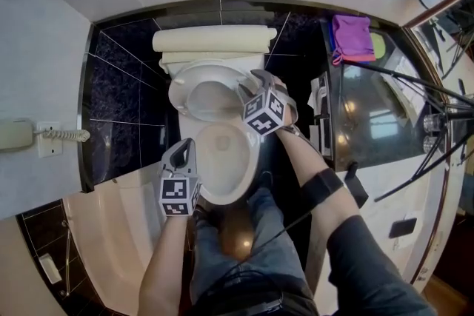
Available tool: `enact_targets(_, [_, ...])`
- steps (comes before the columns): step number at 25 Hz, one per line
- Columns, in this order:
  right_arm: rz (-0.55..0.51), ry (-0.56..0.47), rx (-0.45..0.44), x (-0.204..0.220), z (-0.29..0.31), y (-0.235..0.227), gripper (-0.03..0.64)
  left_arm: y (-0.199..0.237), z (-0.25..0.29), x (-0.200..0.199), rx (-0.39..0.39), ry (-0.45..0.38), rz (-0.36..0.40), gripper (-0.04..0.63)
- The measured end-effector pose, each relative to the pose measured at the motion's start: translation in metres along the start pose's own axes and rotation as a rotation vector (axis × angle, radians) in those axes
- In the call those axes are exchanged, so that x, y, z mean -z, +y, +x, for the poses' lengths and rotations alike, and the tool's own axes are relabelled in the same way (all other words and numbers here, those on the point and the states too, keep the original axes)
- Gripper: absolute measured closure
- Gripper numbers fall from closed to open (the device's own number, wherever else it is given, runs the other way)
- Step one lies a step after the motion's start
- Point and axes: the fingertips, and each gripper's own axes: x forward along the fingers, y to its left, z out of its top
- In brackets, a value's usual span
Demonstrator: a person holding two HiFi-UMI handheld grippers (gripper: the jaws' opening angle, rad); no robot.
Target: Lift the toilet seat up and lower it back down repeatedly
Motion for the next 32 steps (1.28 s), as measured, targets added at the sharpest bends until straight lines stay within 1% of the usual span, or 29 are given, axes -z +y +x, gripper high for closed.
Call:
enact_targets(1, [0.0, -0.003, -0.005, -0.001, 0.006, 0.0, 0.418, 0.0, 0.003, 0.003, 0.0, 0.006, -0.002, 0.595])
enact_targets(4, [0.006, -0.01, -0.009, -0.002, 0.021, -0.002, 0.434, 0.001, 0.01, 0.007, 0.001, 0.018, -0.01, 0.595])
enact_targets(5, [0.006, -0.014, -0.01, -0.002, 0.025, -0.002, 0.449, 0.0, 0.011, 0.008, 0.001, 0.019, -0.012, 0.595])
enact_targets(6, [0.004, -0.018, -0.012, -0.003, 0.028, -0.002, 0.478, 0.0, 0.012, 0.011, 0.001, 0.022, -0.013, 0.595])
enact_targets(8, [-0.002, -0.028, -0.015, -0.004, 0.031, -0.001, 0.502, -0.001, 0.014, 0.017, 0.001, 0.036, -0.022, 0.595])
enact_targets(16, [0.008, -0.031, 0.001, -0.005, 0.029, 0.001, 0.512, -0.003, 0.017, 0.039, 0.003, 0.065, -0.038, 0.595])
enact_targets(19, [-0.005, -0.032, 0.004, -0.005, 0.021, 0.007, 0.512, -0.011, 0.014, 0.046, 0.019, 0.083, -0.053, 0.595])
enact_targets(23, [-0.036, -0.04, 0.009, -0.001, 0.006, 0.02, 0.513, -0.015, 0.01, 0.065, 0.021, 0.107, -0.058, 0.595])
enact_targets(26, [-0.07, -0.049, 0.021, 0.002, -0.008, 0.033, 0.514, -0.018, 0.004, 0.08, 0.025, 0.123, -0.08, 0.595])
enact_targets(32, [-0.151, -0.076, 0.083, 0.014, -0.04, 0.066, 0.512, -0.016, -0.008, 0.112, 0.034, 0.141, -0.102, 0.595])
